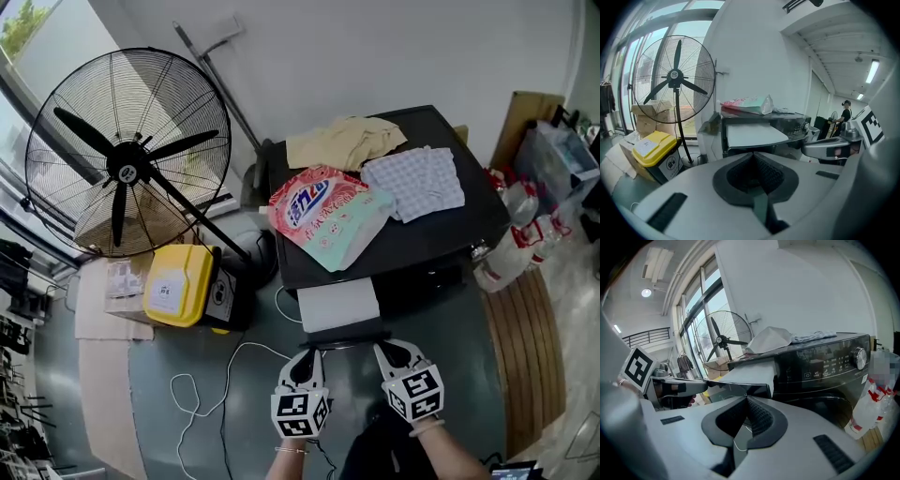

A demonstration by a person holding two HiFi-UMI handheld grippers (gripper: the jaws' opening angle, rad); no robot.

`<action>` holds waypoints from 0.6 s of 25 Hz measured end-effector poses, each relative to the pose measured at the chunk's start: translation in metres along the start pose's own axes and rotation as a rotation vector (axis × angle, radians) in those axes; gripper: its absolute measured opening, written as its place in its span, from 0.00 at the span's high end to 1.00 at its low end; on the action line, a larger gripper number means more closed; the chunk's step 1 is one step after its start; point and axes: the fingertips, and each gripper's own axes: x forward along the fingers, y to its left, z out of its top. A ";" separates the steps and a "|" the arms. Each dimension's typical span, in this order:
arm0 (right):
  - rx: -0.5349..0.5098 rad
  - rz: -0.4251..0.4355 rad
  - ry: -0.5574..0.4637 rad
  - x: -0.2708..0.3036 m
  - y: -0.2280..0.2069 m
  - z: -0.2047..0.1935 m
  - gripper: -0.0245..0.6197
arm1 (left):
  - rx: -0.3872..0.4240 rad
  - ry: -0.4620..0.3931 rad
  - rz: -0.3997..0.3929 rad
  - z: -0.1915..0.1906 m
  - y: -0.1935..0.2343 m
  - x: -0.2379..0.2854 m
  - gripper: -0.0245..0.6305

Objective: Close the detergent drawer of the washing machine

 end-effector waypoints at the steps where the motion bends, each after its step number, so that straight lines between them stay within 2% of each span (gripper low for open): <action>1: 0.003 0.002 0.000 0.001 -0.001 0.001 0.92 | -0.001 0.001 0.003 0.001 0.000 0.001 0.94; 15: 0.023 0.037 -0.015 0.016 -0.013 0.020 0.92 | -0.015 0.003 0.048 0.018 0.009 0.018 0.94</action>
